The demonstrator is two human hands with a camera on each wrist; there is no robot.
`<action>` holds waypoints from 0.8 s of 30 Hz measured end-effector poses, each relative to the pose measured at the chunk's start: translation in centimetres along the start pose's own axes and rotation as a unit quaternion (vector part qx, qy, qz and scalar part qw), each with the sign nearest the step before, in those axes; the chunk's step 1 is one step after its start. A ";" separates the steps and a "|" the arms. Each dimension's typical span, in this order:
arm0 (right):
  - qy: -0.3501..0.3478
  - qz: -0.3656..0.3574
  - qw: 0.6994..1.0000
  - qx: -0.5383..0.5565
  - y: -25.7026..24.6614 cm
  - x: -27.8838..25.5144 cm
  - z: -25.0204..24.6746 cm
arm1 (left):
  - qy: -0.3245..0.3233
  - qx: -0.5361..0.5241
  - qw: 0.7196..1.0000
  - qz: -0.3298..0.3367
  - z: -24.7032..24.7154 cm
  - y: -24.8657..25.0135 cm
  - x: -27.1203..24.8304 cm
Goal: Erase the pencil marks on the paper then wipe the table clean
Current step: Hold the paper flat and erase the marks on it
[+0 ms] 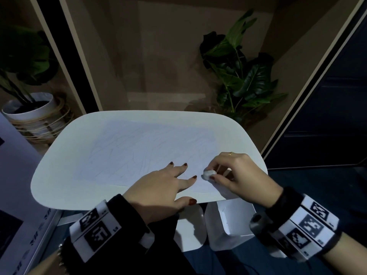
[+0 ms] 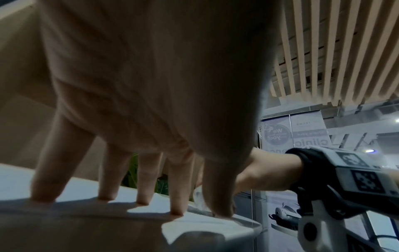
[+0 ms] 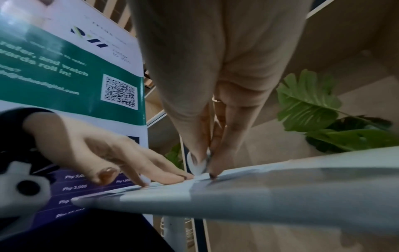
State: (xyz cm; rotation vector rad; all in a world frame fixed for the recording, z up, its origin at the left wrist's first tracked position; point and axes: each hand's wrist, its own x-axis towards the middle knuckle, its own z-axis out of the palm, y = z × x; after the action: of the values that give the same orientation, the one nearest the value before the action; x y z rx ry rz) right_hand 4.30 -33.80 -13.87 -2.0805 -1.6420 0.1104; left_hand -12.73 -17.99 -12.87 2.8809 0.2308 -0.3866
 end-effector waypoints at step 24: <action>-0.100 -0.020 0.993 -0.061 -0.7 4.1 -1.6 | 0.018 0.032 0.999 0.017 1.2 0.7 -1.1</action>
State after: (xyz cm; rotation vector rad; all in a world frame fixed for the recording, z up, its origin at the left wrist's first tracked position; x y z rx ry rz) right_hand 5.36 -30.37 -11.23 -2.1855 -1.8503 0.2151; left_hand -13.91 -19.05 -13.55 2.9521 0.1791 -0.3431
